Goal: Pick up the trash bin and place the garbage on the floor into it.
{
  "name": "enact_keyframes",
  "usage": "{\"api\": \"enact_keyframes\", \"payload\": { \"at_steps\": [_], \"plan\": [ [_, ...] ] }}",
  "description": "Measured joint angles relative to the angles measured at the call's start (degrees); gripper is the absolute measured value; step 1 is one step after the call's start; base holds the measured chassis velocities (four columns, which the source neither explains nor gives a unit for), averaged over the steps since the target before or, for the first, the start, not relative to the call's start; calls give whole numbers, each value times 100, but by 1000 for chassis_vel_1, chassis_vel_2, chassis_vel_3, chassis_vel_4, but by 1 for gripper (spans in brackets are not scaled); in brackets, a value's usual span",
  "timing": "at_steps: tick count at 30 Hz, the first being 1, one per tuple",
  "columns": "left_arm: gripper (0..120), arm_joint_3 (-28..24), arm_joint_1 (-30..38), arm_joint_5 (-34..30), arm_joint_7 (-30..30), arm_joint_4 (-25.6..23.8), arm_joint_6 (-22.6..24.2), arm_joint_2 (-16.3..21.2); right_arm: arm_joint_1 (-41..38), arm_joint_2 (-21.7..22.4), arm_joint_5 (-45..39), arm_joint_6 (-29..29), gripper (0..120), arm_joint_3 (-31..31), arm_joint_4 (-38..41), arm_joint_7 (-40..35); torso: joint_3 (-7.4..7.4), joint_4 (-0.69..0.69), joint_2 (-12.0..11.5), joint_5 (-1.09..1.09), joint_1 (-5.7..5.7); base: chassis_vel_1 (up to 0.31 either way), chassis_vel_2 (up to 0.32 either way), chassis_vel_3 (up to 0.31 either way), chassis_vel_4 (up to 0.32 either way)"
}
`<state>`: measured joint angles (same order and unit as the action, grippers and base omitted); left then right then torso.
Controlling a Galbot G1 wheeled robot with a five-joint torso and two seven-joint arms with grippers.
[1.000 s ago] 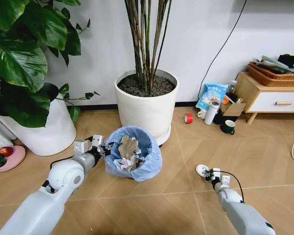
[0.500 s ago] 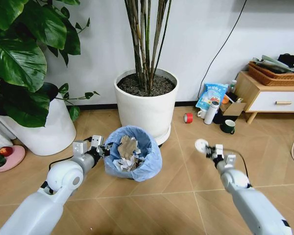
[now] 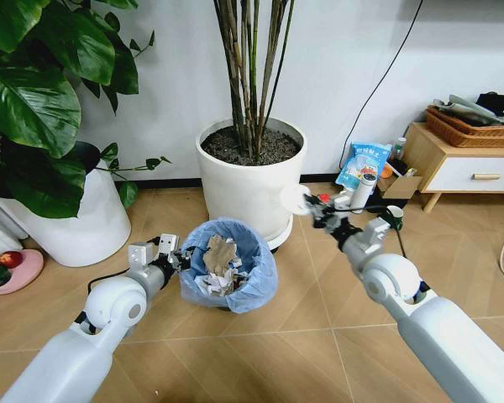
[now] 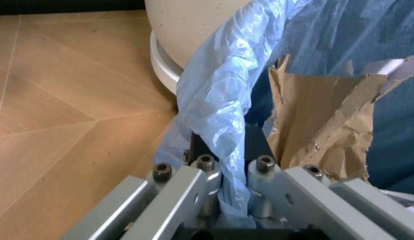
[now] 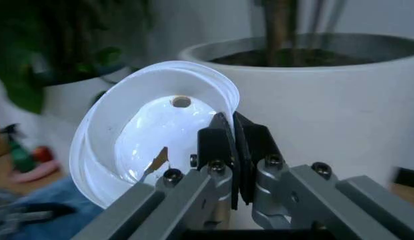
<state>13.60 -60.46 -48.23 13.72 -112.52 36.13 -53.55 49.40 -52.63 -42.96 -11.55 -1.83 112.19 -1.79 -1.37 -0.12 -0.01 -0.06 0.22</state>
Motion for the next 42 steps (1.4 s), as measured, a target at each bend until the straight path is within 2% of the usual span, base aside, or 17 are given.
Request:
{"api": "enact_keyframes", "payload": {
  "at_steps": [1,2,5,9,11,12,14,17,19,21,24,25,28,34,38,42],
  "plan": [
    [0,-12,9,-12,7,7,8,4,-107,9,-36,-37,0,314,97,0,0,0,0,2,0,0,0,0,0],
    [0,-12,9,-12,7,7,8,4,-107,9,-36,-37,0,314,97,0,0,0,0,2,0,0,0,0,0],
    [0,-18,13,-23,24,13,13,5,-231,31,-25,-93,0,916,231,11,0,0,0,1,0,0,0,0,0],
    [0,-13,14,-44,48,9,15,9,-292,34,72,-150,0,1236,247,27,0,0,0,1,0,0,0,0,0],
    [0,19,14,-63,64,-1,15,20,-273,28,83,-180,9,1282,284,29,0,0,0,1,0,0,0,0,0],
    [0,19,14,-63,64,-1,15,20,-273,28,83,-180,9,1282,284,29,0,0,0,1,0,0,0,0,0],
    [0,37,14,-71,68,-9,15,25,-253,24,83,-192,19,1285,292,26,0,-1,0,2,0,0,0,0,0],
    [0,37,14,-74,68,-14,16,24,-254,26,84,-192,26,1288,292,26,0,-1,0,1,0,0,0,0,0],
    [0,35,14,-74,69,-15,16,7,-259,29,87,-191,38,1299,267,26,0,0,0,2,0,0,0,0,0],
    [0,32,14,-74,69,-18,16,-2,-259,29,90,-188,41,1301,251,26,0,-1,0,1,0,0,0,0,0],
    [0,30,11,-70,71,-21,16,-14,-253,27,82,-167,55,1263,234,21,0,-1,0,2,0,0,0,0,0],
    [0,30,11,-70,71,-21,16,-14,-253,27,82,-167,55,1263,234,21,0,-1,0,2,0,0,0,0,0],
    [0,30,15,-65,71,-21,16,-21,-258,51,50,-150,69,1201,239,6,0,-1,0,2,0,0,0,0,0],
    [0,88,-15,-47,77,-23,12,-40,-134,27,181,-33,93,823,205,-361,0,0,0,2,0,0,0,0,0],
    [0,149,-60,-24,84,-44,7,-71,48,1,461,62,100,523,171,-691,0,0,0,2,0,0,0,0,0],
    [0,217,-113,-8,86,-97,1,-74,332,-16,792,112,100,174,161,-920,0,-1,0,2,0,0,0,0,0]
  ]
}}
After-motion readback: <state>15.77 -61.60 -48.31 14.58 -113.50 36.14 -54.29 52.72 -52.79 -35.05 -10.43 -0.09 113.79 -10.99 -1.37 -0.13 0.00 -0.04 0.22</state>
